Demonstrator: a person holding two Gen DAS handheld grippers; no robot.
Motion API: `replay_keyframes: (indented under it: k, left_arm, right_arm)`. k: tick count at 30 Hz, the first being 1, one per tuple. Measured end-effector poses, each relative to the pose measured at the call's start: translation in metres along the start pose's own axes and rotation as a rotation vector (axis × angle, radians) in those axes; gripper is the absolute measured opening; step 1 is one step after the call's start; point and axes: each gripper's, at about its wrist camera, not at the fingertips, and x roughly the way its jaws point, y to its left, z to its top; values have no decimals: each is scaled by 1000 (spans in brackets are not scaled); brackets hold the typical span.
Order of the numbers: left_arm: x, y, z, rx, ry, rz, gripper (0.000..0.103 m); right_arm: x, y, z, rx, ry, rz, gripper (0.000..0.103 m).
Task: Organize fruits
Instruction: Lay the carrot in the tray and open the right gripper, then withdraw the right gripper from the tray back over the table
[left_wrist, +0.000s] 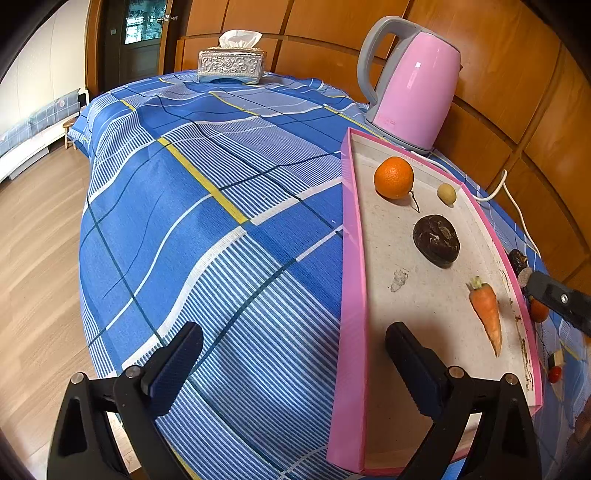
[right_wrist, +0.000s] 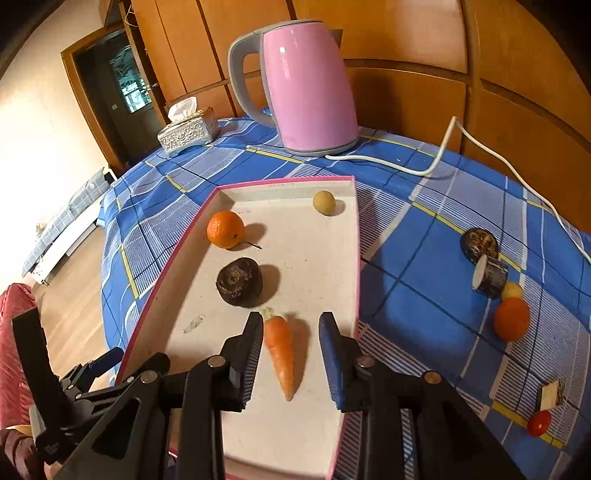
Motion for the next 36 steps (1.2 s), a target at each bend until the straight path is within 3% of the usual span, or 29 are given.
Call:
replay_keyframes:
  k: [8, 17, 31, 36]
  left_arm:
    - [1, -2, 0, 5, 1, -1, 100]
    - [0, -2, 0, 5, 1, -1, 100]
    - [1, -4, -1, 11, -4, 3, 100]
    - [2, -5, -1, 14, -6, 3, 100]
  right_arm:
    - [-26, -23, -17, 18, -46, -122, 31]
    - [-59, -82, -45, 138, -80, -298, 31]
    - [-116, -217, -130, 594, -91, -743, 34]
    - [-120, -243, -154, 699, -71, -853, 35]
